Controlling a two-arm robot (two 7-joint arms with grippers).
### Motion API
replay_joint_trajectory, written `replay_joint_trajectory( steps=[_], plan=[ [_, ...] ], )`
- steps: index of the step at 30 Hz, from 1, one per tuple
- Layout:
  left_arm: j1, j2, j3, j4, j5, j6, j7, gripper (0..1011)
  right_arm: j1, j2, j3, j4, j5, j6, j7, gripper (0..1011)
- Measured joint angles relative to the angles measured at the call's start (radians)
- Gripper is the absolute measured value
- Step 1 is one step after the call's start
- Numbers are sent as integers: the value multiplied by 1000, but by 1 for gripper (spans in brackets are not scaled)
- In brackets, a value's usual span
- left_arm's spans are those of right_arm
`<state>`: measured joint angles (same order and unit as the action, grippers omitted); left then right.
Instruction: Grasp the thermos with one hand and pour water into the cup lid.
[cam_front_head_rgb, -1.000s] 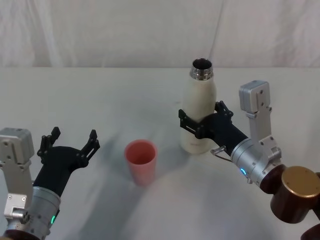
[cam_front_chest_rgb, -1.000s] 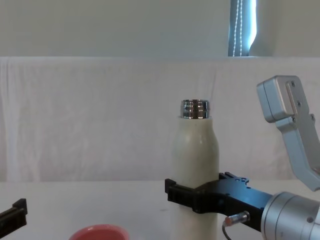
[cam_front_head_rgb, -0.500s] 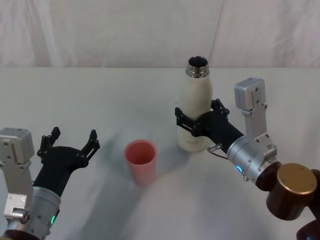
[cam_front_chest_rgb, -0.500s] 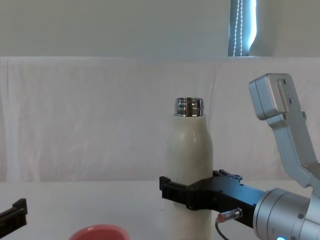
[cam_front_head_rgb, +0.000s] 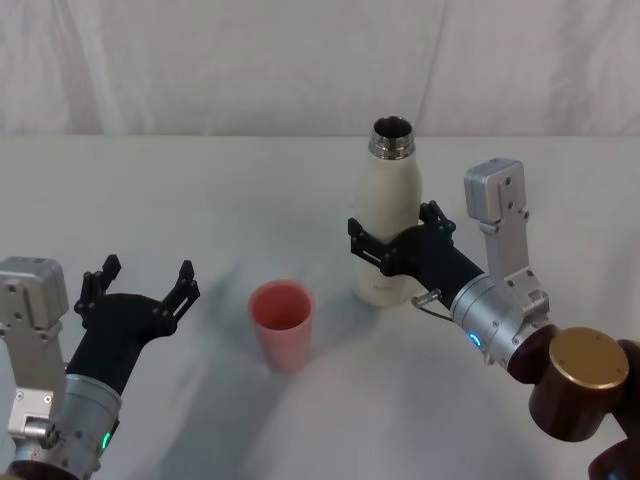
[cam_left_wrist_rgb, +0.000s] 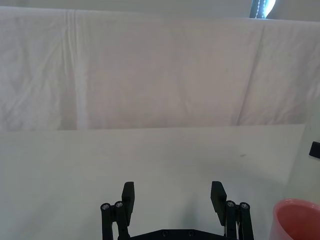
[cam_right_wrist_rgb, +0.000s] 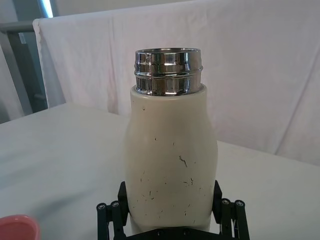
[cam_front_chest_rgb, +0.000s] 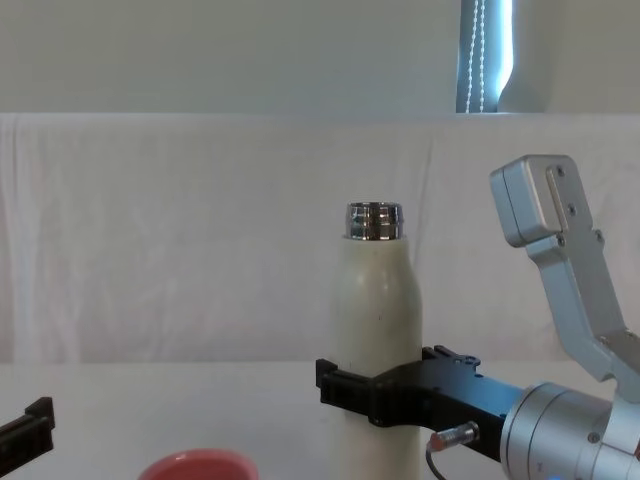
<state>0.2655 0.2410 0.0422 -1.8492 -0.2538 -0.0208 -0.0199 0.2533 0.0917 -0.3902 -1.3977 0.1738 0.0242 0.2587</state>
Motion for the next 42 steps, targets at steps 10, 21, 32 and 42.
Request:
replay_joint_trajectory(
  steps=[10,21,32,42],
  plan=[
    [0,0,0,0,0,0,0,1001,0,-1,1,4,0,-5,0,959],
    [0,0,0,0,0,0,0,1001,-5,-1,7,5,9,-7,1,1001],
    [0,0,0,0,0,0,0,1001,-16,4,10,-13,14,0,1,1001],
    [0,0,0,0,0,0,0,1001,-49,18,17,-53,25,4,0,1001]
  ],
)
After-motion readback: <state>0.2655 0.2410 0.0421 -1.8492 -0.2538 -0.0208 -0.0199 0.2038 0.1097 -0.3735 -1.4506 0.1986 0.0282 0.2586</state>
